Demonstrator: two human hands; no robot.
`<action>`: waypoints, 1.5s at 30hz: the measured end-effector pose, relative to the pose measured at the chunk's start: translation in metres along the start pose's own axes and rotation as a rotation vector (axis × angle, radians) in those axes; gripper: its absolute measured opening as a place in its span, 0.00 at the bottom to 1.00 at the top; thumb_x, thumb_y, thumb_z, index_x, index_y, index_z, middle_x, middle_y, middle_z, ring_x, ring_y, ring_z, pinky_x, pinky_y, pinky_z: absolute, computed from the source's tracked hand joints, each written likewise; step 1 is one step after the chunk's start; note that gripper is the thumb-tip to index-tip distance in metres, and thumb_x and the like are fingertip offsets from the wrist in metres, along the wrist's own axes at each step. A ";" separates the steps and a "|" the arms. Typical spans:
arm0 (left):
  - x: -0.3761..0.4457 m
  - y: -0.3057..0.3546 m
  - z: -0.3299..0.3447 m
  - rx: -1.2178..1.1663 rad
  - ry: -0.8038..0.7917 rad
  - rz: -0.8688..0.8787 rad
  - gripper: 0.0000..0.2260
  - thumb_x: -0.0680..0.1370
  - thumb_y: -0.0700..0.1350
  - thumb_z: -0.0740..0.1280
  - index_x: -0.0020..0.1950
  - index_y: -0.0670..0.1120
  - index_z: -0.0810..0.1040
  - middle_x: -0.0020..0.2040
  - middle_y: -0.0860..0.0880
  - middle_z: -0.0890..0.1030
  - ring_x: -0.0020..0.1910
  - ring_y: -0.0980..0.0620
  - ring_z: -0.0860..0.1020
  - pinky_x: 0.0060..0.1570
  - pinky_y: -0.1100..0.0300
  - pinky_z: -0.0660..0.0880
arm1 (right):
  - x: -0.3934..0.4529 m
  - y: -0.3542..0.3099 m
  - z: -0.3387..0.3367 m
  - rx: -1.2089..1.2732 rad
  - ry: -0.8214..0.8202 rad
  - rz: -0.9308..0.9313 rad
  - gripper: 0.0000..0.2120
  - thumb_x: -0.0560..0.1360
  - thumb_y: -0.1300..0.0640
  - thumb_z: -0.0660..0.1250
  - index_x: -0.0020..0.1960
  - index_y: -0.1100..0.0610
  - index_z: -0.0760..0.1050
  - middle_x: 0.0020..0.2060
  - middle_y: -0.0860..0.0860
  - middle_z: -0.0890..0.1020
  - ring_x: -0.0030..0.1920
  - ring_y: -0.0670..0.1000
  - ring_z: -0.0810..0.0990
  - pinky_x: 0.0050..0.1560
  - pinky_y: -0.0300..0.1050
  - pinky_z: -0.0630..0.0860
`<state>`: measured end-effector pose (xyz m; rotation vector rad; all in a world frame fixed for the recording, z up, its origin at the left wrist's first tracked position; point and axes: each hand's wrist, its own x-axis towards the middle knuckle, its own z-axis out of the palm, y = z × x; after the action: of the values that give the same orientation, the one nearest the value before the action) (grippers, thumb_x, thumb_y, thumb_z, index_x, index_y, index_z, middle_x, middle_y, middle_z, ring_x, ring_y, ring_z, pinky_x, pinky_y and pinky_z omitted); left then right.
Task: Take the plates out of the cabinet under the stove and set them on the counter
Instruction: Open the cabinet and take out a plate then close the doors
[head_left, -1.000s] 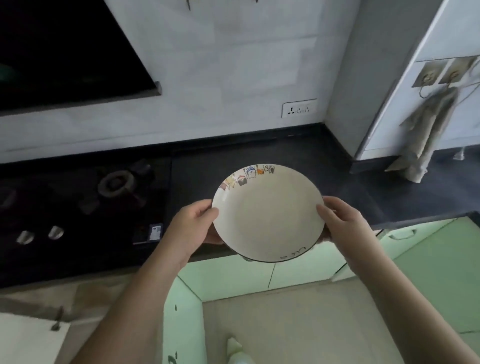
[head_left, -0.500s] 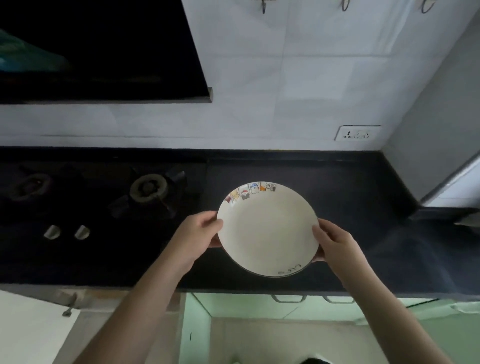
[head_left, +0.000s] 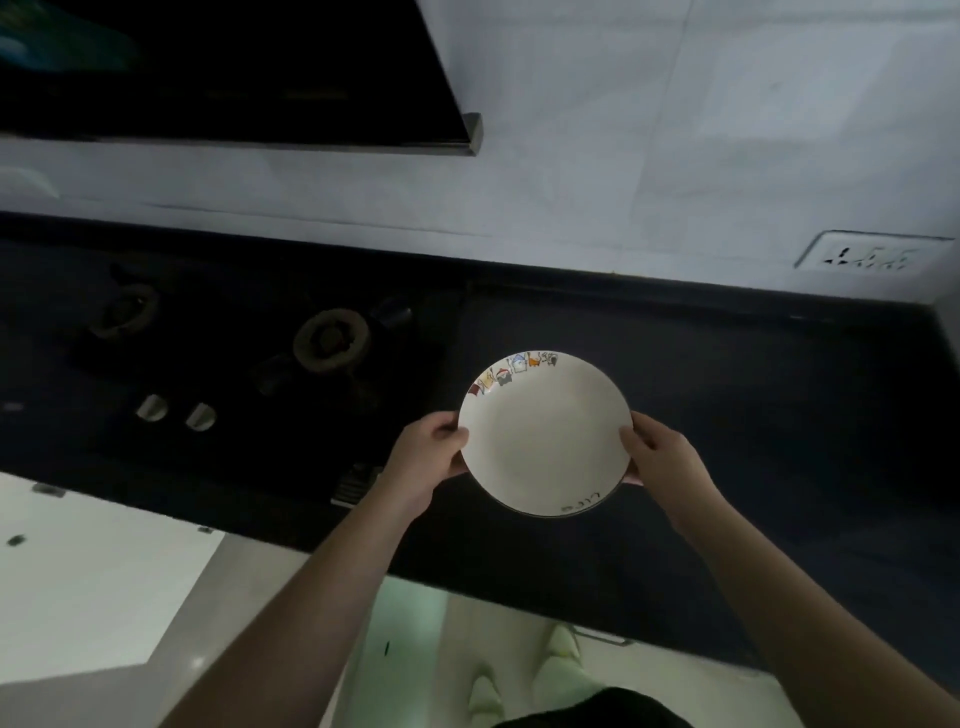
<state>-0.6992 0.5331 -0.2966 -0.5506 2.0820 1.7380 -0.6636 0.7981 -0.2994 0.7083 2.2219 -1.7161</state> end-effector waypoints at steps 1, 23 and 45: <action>0.008 -0.003 0.005 0.007 0.021 -0.011 0.16 0.79 0.38 0.66 0.67 0.45 0.75 0.57 0.45 0.82 0.52 0.48 0.83 0.48 0.54 0.82 | 0.009 0.003 0.001 0.023 -0.005 0.010 0.15 0.82 0.56 0.59 0.67 0.49 0.74 0.49 0.45 0.83 0.48 0.47 0.83 0.38 0.39 0.79; 0.114 -0.041 0.032 0.160 0.146 -0.046 0.15 0.81 0.41 0.64 0.68 0.49 0.75 0.50 0.58 0.78 0.48 0.58 0.78 0.42 0.61 0.77 | 0.114 0.036 0.030 0.144 -0.031 0.244 0.15 0.81 0.59 0.62 0.67 0.52 0.74 0.57 0.52 0.81 0.56 0.55 0.81 0.52 0.54 0.82; 0.103 -0.026 0.037 0.389 0.164 0.037 0.18 0.80 0.43 0.67 0.69 0.46 0.73 0.59 0.49 0.78 0.55 0.51 0.77 0.56 0.51 0.79 | 0.118 0.047 0.015 -0.204 0.076 0.090 0.16 0.80 0.47 0.59 0.65 0.51 0.72 0.51 0.49 0.81 0.44 0.49 0.81 0.46 0.51 0.82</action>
<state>-0.7721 0.5597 -0.3780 -0.5523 2.4748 1.2882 -0.7413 0.8194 -0.3984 0.8217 2.3351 -1.4177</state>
